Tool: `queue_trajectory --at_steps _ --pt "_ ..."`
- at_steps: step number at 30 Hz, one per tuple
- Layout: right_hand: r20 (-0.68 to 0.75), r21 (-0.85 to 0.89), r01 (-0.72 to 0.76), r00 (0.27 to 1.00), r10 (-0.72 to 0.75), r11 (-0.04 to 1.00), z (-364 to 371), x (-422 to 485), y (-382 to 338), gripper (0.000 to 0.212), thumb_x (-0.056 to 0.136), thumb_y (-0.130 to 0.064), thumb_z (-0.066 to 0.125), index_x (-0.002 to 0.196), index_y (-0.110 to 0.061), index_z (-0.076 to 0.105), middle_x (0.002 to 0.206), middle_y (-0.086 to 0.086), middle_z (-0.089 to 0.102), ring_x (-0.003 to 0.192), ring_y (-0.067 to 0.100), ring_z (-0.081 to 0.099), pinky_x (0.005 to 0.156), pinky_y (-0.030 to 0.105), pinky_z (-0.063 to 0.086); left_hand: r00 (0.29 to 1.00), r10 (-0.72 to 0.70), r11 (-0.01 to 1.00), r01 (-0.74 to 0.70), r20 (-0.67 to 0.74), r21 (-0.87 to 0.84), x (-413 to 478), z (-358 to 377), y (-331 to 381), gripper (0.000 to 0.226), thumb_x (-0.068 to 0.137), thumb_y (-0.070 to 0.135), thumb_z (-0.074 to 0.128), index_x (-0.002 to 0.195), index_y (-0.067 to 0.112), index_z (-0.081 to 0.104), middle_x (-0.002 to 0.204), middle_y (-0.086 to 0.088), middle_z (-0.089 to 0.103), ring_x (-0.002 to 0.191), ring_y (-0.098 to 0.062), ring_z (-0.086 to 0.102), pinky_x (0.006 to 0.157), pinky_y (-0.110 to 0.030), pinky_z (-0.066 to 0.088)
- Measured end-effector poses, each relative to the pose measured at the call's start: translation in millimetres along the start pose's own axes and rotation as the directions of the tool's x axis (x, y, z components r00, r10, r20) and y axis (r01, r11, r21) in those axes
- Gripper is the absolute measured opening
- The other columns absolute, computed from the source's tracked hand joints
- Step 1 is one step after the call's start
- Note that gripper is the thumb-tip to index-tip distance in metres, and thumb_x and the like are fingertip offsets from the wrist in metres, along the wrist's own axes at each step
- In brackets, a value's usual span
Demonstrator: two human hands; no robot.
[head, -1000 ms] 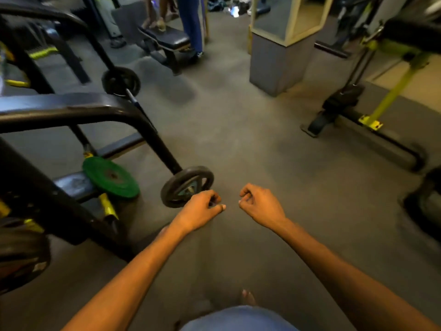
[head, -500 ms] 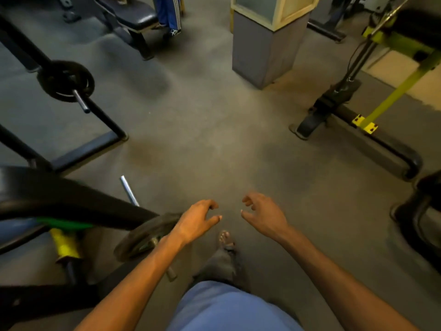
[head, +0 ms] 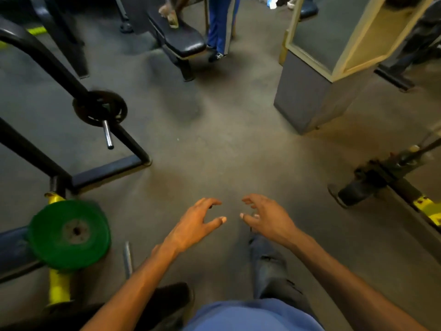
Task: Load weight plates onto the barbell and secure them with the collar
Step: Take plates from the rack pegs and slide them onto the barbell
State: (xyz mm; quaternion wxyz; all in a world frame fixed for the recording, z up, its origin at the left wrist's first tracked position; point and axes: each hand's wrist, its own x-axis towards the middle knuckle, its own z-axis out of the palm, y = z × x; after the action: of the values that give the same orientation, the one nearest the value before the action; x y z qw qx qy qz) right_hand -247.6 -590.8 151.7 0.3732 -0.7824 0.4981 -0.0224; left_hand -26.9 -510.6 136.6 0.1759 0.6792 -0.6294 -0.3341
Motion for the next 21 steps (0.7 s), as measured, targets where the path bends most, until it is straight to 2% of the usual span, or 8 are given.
queue_trajectory --at_steps 2,4,6,9,12,18,21 --pt "0.026 -0.003 0.039 0.999 -0.039 0.999 -22 62 3 0.070 0.074 -0.066 0.047 0.130 -0.027 0.060 0.132 -0.004 0.066 0.117 0.017 0.065 0.097 0.039 0.054 0.999 -0.027 0.999 0.027 -0.017 -0.017 52 -15 -10 0.049 0.094 0.043 0.067 0.136 0.021 0.057 0.136 0.000 0.059 0.125 -0.014 0.057 0.099 -0.021 0.041" --pt "0.060 -0.025 0.077 0.995 -0.075 0.997 -50 124 -1 0.057 0.083 -0.056 0.058 0.130 -0.025 0.061 0.132 -0.002 0.067 0.116 0.018 0.065 0.097 0.039 0.053 0.995 -0.088 0.996 0.086 -0.050 -0.034 103 -36 -16 0.047 0.094 0.041 0.068 0.135 0.019 0.059 0.135 0.000 0.060 0.122 -0.013 0.059 0.097 -0.020 0.042" --pt "0.109 -0.034 0.132 0.986 -0.128 0.991 -78 182 -15 0.045 0.089 -0.044 0.065 0.129 -0.022 0.063 0.129 0.000 0.068 0.112 0.018 0.067 0.095 0.038 0.054 0.983 -0.151 0.983 0.138 -0.107 -0.123 146 -64 -18 0.043 0.093 0.038 0.069 0.131 0.019 0.063 0.132 0.002 0.064 0.116 -0.009 0.061 0.095 -0.019 0.045" --pt "0.171 -0.051 0.205 0.966 -0.193 0.978 -118 270 -44 0.037 0.091 -0.037 0.067 0.124 -0.020 0.065 0.122 0.000 0.072 0.105 0.017 0.070 0.091 0.036 0.055 0.940 -0.251 0.944 0.186 -0.229 -0.273 204 -112 -20 0.032 0.093 0.034 0.071 0.122 0.020 0.069 0.116 0.005 0.071 0.103 -0.003 0.067 0.093 -0.028 0.054" --pt "0.222 -0.066 0.283 0.939 -0.262 0.957 -141 352 -79 0.030 0.090 -0.036 0.067 0.117 -0.021 0.067 0.113 -0.001 0.076 0.097 0.016 0.072 0.089 0.039 0.058 0.882 -0.358 0.892 0.226 -0.307 -0.392 247 -155 -35 0.026 0.094 0.030 0.069 0.117 0.018 0.070 0.104 0.007 0.072 0.097 -0.003 0.067 0.088 -0.023 0.056" --pt "0.349 -0.109 0.387 0.877 -0.329 0.916 -141 523 -146 0.029 0.091 -0.037 0.066 0.116 -0.023 0.067 0.111 -0.003 0.077 0.094 0.015 0.072 0.086 0.038 0.058 0.808 -0.487 0.811 0.277 -0.333 -0.515 343 -221 -125 0.024 0.094 0.025 0.070 0.115 0.014 0.072 0.104 0.003 0.074 0.100 -0.001 0.068 0.085 -0.015 0.055" --pt "0.386 -0.126 0.400 0.863 -0.327 0.908 -132 610 -182 0.035 0.084 -0.047 0.059 0.112 -0.027 0.067 0.108 -0.007 0.077 0.094 0.014 0.072 0.085 0.041 0.059 0.784 -0.523 0.786 0.293 -0.334 -0.545 400 -266 -182 0.023 0.093 0.026 0.071 0.113 0.014 0.073 0.103 0.002 0.076 0.097 -0.007 0.071 0.090 -0.025 0.056"
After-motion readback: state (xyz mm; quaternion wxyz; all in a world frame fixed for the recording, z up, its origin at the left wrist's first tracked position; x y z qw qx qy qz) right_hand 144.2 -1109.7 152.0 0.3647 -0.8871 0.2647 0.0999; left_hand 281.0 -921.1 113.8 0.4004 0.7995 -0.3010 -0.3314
